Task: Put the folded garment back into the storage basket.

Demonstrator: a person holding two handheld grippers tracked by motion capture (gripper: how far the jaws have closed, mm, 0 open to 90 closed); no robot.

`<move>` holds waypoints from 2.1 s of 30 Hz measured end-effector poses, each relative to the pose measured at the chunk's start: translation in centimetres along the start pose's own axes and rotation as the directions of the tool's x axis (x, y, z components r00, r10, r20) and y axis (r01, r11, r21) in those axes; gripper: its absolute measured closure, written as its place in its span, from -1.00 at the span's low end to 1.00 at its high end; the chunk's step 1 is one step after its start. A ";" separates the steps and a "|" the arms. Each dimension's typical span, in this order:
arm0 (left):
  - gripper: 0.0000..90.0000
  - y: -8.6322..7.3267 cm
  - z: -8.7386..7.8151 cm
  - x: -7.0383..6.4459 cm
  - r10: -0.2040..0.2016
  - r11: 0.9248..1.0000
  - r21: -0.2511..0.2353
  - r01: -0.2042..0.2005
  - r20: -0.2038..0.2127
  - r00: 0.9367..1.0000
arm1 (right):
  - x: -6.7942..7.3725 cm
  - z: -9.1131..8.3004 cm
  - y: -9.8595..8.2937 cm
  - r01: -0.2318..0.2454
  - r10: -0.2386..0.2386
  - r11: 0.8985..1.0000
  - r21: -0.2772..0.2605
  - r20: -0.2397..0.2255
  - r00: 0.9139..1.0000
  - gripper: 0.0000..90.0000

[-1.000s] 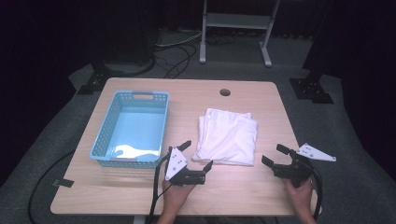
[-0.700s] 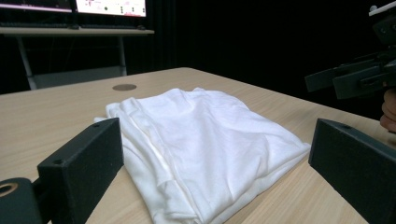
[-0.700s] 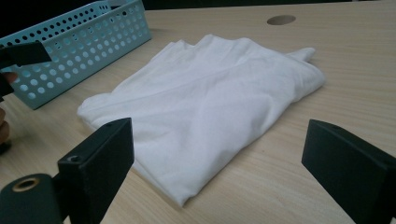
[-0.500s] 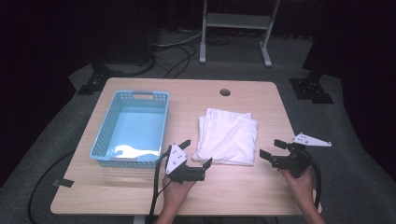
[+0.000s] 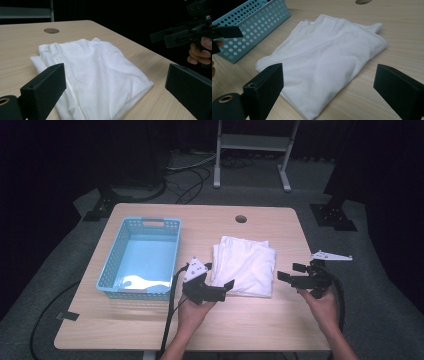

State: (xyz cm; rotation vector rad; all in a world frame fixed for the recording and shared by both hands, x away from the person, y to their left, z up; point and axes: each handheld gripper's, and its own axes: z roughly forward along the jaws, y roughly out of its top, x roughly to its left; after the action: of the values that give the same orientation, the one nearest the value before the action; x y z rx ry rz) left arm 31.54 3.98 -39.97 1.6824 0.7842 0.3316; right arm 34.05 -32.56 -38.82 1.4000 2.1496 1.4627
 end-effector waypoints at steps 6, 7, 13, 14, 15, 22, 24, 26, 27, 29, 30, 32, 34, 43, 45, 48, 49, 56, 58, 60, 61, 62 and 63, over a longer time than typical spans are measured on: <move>-0.93 1.5 1.2 0.8 -0.069 0.995 0.074 0.068 0.013 0.998 | -0.1 0.6 1.1 -0.023 0.023 0.999 0.032 -0.003 1.000 -0.79; -0.94 1.5 1.2 0.8 -0.069 0.995 0.074 0.068 0.013 0.998 | -0.1 0.6 1.1 -0.023 0.023 0.999 0.032 -0.003 1.000 -0.79; -0.88 2.3 2.0 1.9 -0.116 0.984 0.138 0.116 -0.012 0.993 | -0.2 1.4 2.4 -0.041 0.042 0.997 0.064 -0.019 0.999 -0.80; -0.88 2.4 2.2 2.0 -0.124 0.982 0.144 0.125 -0.010 0.992 | -0.1 1.5 2.7 -0.041 0.043 0.997 0.070 -0.021 0.999 -0.79; -0.88 2.4 2.2 2.0 -0.124 0.982 0.144 0.125 -0.010 0.992 | -0.1 1.6 2.8 -0.043 0.045 0.997 0.067 -0.020 0.999 -0.79; -0.88 3.5 3.0 2.8 -0.158 0.972 0.175 0.158 -0.010 0.987 | -0.5 2.3 3.9 -0.059 0.061 0.994 0.089 -0.013 0.998 -0.79; -0.88 3.8 3.3 3.1 -0.172 0.964 0.203 0.171 -0.013 0.985 | -0.7 2.6 4.2 -0.077 0.078 0.991 0.110 -0.009 0.997 -0.79; -0.88 4.0 3.5 3.4 -0.189 0.958 0.216 0.187 -0.015 0.982 | -0.9 2.8 4.4 -0.096 0.098 0.988 0.118 -0.010 0.995 -0.79; -0.88 4.0 3.5 3.4 -0.189 0.958 0.216 0.187 -0.015 0.982 | -1.0 2.9 4.5 -0.105 0.108 0.986 0.128 -0.012 0.994 -0.80; -0.88 4.2 3.7 3.7 -0.199 0.953 0.231 0.197 -0.014 0.980 | -1.1 3.0 4.6 -0.118 0.120 0.983 0.138 -0.011 0.993 -0.79; -0.88 4.5 3.8 4.0 -0.221 0.945 0.247 0.217 -0.009 0.975 | -1.3 3.2 4.8 -0.143 0.147 0.980 0.136 -0.020 0.989 -0.79; -0.88 4.8 3.9 4.0 -0.218 0.943 0.254 0.214 -0.011 0.976 | -1.5 3.4 4.9 -0.160 0.164 0.975 0.155 -0.014 0.986 -0.80; -0.88 5.2 4.1 4.1 -0.222 0.941 0.260 0.215 -0.005 0.975 | -1.7 3.6 5.0 -0.175 0.180 0.970 0.167 -0.014 0.984 -0.79; -0.88 6.1 5.0 4.6 -0.297 0.920 0.274 0.282 0.014 0.955 | -2.0 4.1 6.2 -0.229 0.240 0.952 0.205 -0.028 0.970 -0.79; -0.88 6.3 5.2 4.7 -0.301 0.913 0.290 0.286 0.006 0.954 | -2.0 4.1 6.7 -0.233 0.243 0.949 0.211 -0.024 0.970 -0.79; -0.88 6.7 5.5 4.7 -0.296 0.909 0.309 0.281 0.001 0.955 | -2.1 4.3 7.2 -0.243 0.257 0.942 0.229 -0.034 0.966 -0.79; -0.88 6.8 5.6 4.8 -0.299 0.906 0.314 0.284 0.000 0.954 | -2.0 4.3 7.3 -0.240 0.254 0.942 0.233 -0.031 0.967 -0.79; -0.88 7.4 6.3 5.3 -0.321 0.889 0.339 0.308 -0.018 0.947 | -2.1 5.0 7.8 -0.252 0.265 0.930 0.267 -0.014 0.964 -0.79; -0.88 7.4 6.5 5.5 -0.326 0.886 0.340 0.315 -0.028 0.945 | -2.3 5.2 7.7 -0.267 0.281 0.927 0.263 -0.020 0.959 -0.79; -0.88 7.2 6.8 5.7 -0.343 0.877 0.347 0.333 -0.033 0.939 | -2.5 5.4 7.6 -0.274 0.288 0.922 0.273 -0.013 0.958 -0.79; -0.88 7.0 7.0 5.8 -0.346 0.873 0.352 0.338 -0.039 0.937 | -2.5 5.5 7.6 -0.277 0.290 0.921 0.275 -0.010 0.957 -0.79; -0.88 6.9 7.1 6.0 -0.354 0.868 0.356 0.345 -0.042 0.934 | -2.6 5.6 7.5 -0.281 0.294 0.918 0.279 -0.007 0.956 -0.79; -0.88 6.8 7.2 6.1 -0.358 0.865 0.360 0.349 -0.045 0.933 | -2.7 5.8 7.4 -0.285 0.298 0.916 0.283 -0.004 0.955 -0.79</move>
State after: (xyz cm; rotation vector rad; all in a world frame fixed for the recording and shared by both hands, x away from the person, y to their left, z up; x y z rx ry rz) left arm 42.51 1.98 -36.68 1.8313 1.1707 -0.1001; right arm 43.34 -30.53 -36.61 1.8736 2.3299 1.3287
